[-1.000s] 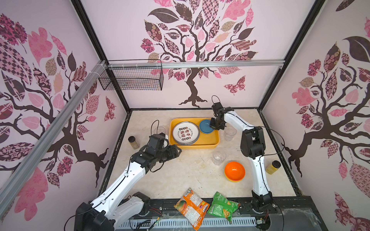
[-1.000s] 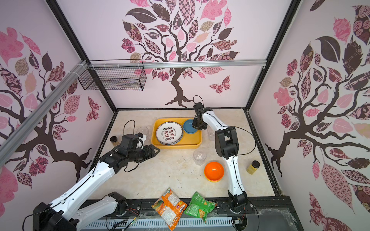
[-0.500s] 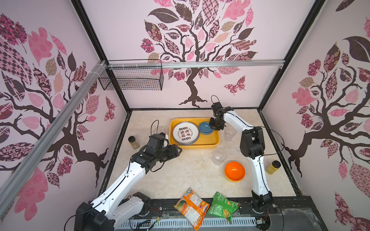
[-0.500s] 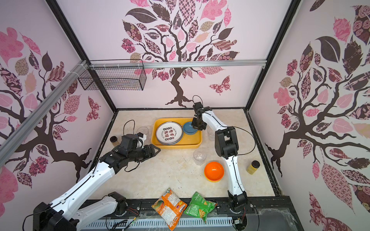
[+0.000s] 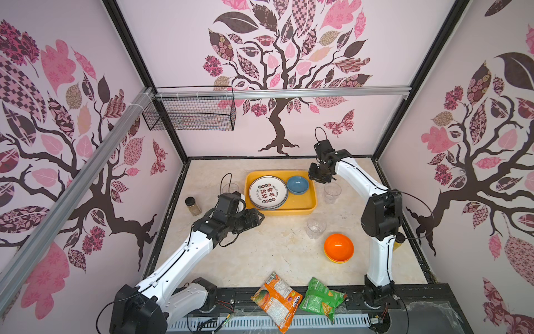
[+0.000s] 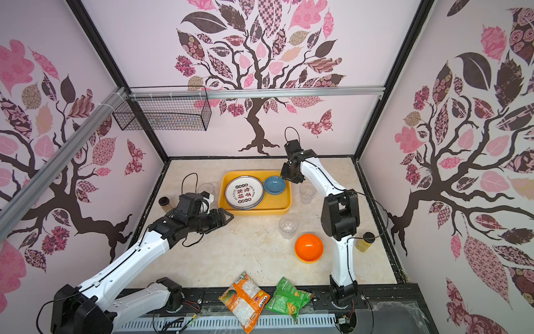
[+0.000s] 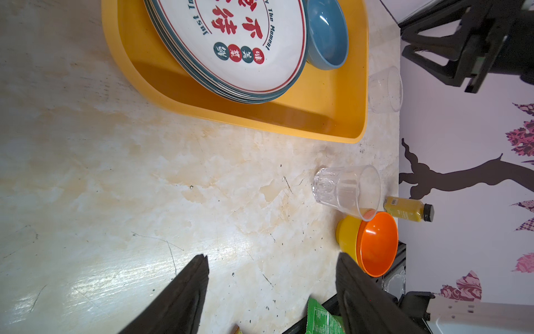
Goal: Place the mixed dishes into the plastic bin
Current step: 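Open the right gripper and raise it away from the blue bowl, then move the right gripper down to the orange bowl rim and grasp it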
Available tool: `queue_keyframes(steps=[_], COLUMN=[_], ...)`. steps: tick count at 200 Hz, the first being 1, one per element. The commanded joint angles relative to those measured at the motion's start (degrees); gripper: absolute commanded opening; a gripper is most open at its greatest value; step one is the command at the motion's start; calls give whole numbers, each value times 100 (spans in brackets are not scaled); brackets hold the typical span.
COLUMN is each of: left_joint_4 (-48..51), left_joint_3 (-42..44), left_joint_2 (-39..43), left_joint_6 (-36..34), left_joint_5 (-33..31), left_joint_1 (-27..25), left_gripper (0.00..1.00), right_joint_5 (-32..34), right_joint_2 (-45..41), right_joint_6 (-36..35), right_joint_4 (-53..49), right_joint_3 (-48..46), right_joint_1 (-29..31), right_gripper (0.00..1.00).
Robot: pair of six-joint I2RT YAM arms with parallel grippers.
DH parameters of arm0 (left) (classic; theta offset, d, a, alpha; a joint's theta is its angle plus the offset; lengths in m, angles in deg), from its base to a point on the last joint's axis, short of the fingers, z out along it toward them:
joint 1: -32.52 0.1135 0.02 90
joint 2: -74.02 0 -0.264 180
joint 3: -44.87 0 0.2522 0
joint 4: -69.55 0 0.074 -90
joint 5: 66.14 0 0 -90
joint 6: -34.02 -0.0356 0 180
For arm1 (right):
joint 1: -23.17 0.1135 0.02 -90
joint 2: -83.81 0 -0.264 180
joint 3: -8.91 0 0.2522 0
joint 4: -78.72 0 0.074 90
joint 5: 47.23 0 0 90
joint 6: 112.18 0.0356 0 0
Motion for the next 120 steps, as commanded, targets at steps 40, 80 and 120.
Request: queue_keyframes(steps=[40,80,120], left_joint_4=[-95,-59,99], left_joint_3=[-228,-494,-816], left_joint_2=[5,-230,-535], left_joint_6=[-213,-612,-1024], left_joint_5=[387,1017,1434], left_joint_1=[27,20,-183], left_gripper=[72,72,71], right_joint_5=[-311,-527,-343], right_joint_2=[-1902,-3020,-4047], right_joint_6=[-47,-186,-335], right_joint_4=[555,737,479], right_joint_3=[-1553,-2632,-3560], right_joint_1=[5,2,0], right_gripper=[36,46,48])
